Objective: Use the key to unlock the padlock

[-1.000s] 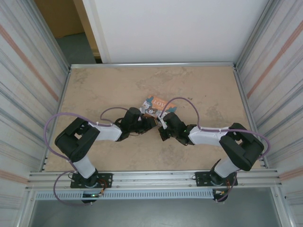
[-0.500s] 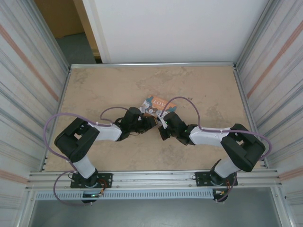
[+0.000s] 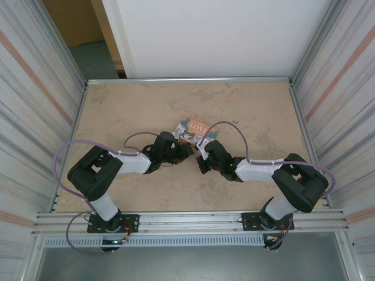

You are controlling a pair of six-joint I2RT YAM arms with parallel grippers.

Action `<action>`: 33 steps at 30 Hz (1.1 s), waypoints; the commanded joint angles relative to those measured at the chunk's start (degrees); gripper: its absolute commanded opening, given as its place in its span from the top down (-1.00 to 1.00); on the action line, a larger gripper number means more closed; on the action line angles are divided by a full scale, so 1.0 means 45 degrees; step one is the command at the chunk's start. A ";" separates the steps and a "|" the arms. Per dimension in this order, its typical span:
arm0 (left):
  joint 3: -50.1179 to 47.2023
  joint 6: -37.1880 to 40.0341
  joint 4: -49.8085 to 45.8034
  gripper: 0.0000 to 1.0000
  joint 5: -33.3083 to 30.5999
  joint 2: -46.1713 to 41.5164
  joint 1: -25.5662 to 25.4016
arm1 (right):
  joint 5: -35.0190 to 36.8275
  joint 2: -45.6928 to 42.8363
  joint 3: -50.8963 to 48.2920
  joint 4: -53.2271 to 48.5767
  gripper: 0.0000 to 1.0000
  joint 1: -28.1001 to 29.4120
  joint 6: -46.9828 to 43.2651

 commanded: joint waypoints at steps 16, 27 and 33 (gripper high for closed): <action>0.0468 -0.0089 -0.0400 0.51 0.0898 -0.0490 -0.0414 | -0.2393 -0.0218 0.0647 0.2041 1.00 -0.0721 -0.0628; 0.0468 -0.0253 -0.0226 0.51 0.0993 -0.0574 -0.0426 | -0.2416 0.0154 0.0808 0.2409 1.00 -0.0816 -0.0545; 0.0410 -0.0479 0.0022 0.51 0.0993 -0.0602 -0.0426 | -0.2246 0.0057 0.0440 0.2982 1.00 -0.0812 -0.0202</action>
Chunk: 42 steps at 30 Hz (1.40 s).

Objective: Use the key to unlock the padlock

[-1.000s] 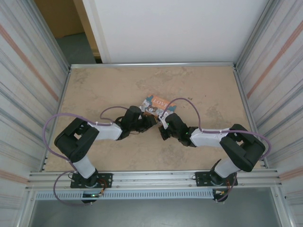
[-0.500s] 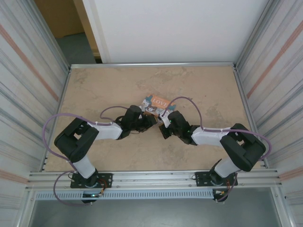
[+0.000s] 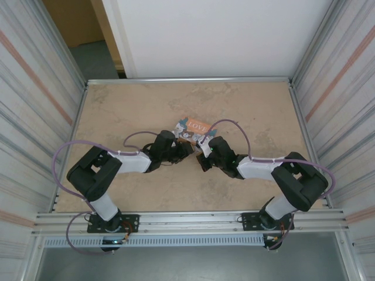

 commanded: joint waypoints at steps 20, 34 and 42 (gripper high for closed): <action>0.0077 -0.0374 0.0117 0.51 0.1182 -0.0918 -0.0426 | -0.0027 -0.0797 -0.0365 0.2618 1.00 -0.0114 0.0224; 0.0122 -0.0295 -0.0070 0.51 0.1118 -0.1017 -0.0315 | -0.0443 -0.1029 -0.0629 0.2314 1.00 -0.0137 0.0203; 0.0196 -0.0083 -0.0426 0.51 0.1148 -0.0968 -0.0385 | -0.0512 -0.0817 -0.0045 0.2535 1.00 -0.0145 0.0203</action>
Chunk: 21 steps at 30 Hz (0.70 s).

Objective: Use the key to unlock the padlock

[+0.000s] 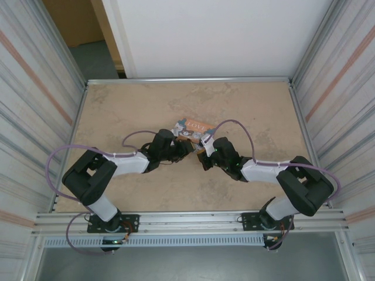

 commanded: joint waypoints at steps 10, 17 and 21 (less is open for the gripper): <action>0.0395 0.0359 -0.0302 0.51 0.1407 0.0024 -0.0507 | -0.0497 0.0205 0.1874 0.1156 1.00 0.0071 -0.0546; 0.0523 0.0481 -0.0593 0.51 0.1882 -0.0061 -0.0514 | -0.0566 0.0295 0.2534 0.0915 1.00 0.0020 -0.1261; 0.0525 0.0619 -0.0999 0.51 0.2004 -0.0313 -0.0495 | -0.0348 0.0325 0.2683 0.0705 1.00 0.0003 -0.1879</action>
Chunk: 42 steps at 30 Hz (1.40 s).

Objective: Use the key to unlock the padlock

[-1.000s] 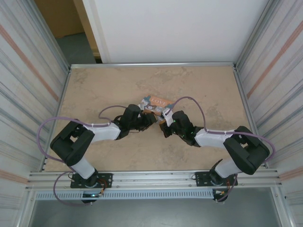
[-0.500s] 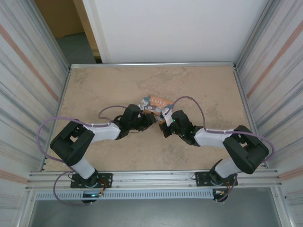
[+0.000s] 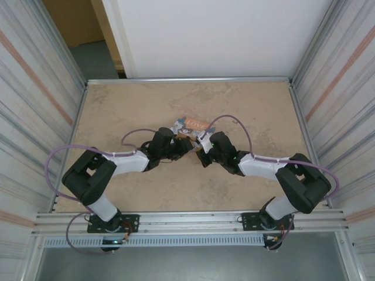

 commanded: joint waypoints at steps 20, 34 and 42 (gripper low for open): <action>0.0344 0.0423 -0.0771 0.51 0.2514 -0.0230 -0.0611 | -0.3431 0.0763 0.1398 0.2870 1.00 -0.0641 0.1237; 0.0070 0.0399 -0.0636 0.51 0.2494 -0.0192 -0.0620 | -0.2623 0.0596 0.1381 0.3040 1.00 -0.0720 0.0980; -0.0199 0.0171 0.0055 0.51 0.2468 0.0211 -0.0621 | -0.2183 0.0845 0.0746 0.2837 1.00 -0.0551 0.1276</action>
